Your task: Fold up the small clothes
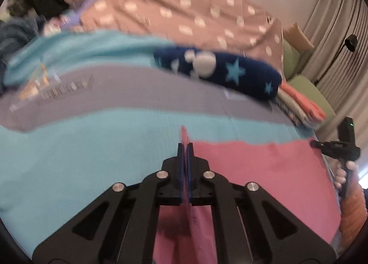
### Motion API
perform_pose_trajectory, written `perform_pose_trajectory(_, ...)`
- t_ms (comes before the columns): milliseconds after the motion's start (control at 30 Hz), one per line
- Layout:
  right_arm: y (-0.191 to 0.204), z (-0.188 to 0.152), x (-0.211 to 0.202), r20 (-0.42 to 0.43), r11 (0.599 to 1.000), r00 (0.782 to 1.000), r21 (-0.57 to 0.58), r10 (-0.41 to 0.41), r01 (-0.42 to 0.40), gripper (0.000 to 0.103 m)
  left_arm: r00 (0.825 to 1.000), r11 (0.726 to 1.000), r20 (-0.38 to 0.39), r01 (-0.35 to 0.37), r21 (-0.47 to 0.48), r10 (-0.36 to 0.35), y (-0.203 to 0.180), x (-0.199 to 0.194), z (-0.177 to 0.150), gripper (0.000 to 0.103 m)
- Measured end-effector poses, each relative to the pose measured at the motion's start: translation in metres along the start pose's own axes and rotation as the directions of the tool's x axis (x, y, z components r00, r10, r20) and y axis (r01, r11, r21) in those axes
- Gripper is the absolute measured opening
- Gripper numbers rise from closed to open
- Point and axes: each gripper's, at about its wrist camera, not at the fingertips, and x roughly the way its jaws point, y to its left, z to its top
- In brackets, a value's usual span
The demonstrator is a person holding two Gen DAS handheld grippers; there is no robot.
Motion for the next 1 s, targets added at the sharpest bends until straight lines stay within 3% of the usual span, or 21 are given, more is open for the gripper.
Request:
perform_pose_trajectory(33,0.000,0.001,-0.008,0.034,1.000,0.999,0.005,-0.006,0.006,0.003,1.000,1.000,0.000,-0.026,0.002,0.026,0.002,-0.003,0.002,0.002)
perform_pose_trajectory(100,-0.006,0.002,-0.022,0.111,0.990,0.984,0.026,-0.138,0.136,0.006,0.994,0.994,-0.025,-0.105,0.022,0.105,0.006,-0.002,0.001,0.005)
perform_pose_trajectory(133,-0.009,0.001,-0.022,0.095,0.988,0.984,0.042,-0.152,0.149,0.014,0.988,0.988,-0.040,-0.151,0.038,0.152,0.005,-0.001,-0.001,0.005)
perform_pose_trajectory(200,-0.019,-0.017,-0.034,0.047,0.993,0.996,0.098,-0.076,0.071,0.015,0.978,0.976,-0.031,-0.202,0.086,0.205,-0.005,-0.012,-0.007,0.007)
perform_pose_trajectory(333,-0.012,-0.078,-0.083,0.076,0.993,0.991,-0.004,-0.114,0.115,0.021,0.980,0.966,0.048,-0.197,0.166,0.192,-0.039,-0.049,-0.016,0.031)
perform_pose_trajectory(400,-0.010,-0.110,-0.099,0.067,0.995,0.992,-0.013,-0.103,0.104,0.023,0.990,0.969,0.044,-0.142,0.201,0.136,-0.064,-0.057,-0.019,0.034)
perform_pose_trajectory(433,-0.014,-0.126,-0.109,0.060,0.995,0.994,-0.015,-0.095,0.096,0.023,0.997,0.973,0.019,-0.082,0.218,0.080,-0.082,-0.058,-0.022,0.035)
perform_pose_trajectory(533,-0.015,-0.172,-0.130,0.043,0.998,0.998,-0.026,-0.055,0.056,0.025,0.998,0.959,-0.056,0.051,0.279,-0.037,-0.129,-0.049,-0.030,0.044)
perform_pose_trajectory(633,0.001,-0.193,-0.130,0.029,0.997,1.000,-0.079,-0.006,0.008,0.035,0.983,0.913,-0.129,0.167,0.371,-0.127,-0.194,-0.034,-0.048,0.055)
perform_pose_trajectory(733,0.012,-0.200,-0.119,0.004,0.991,1.000,-0.133,-0.018,0.019,0.036,0.956,0.881,-0.216,0.269,0.389,-0.196,-0.247,-0.007,-0.063,0.057)
perform_pose_trajectory(833,0.018,-0.201,-0.107,0.003,0.986,0.998,-0.157,-0.061,0.061,0.036,0.928,0.867,-0.290,0.335,0.369,-0.235,-0.290,0.015,-0.074,0.055)
perform_pose_trajectory(900,0.015,-0.202,-0.105,0.021,0.989,0.999,-0.143,-0.043,0.046,0.036,0.913,0.849,-0.332,0.362,0.384,-0.239,-0.321,0.028,-0.076,0.054)
perform_pose_trajectory(1000,0.001,-0.207,-0.108,0.049,0.994,0.999,-0.105,0.024,-0.019,0.036,0.922,0.833,-0.349,0.321,0.450,-0.167,-0.365,0.046,-0.073,0.048)
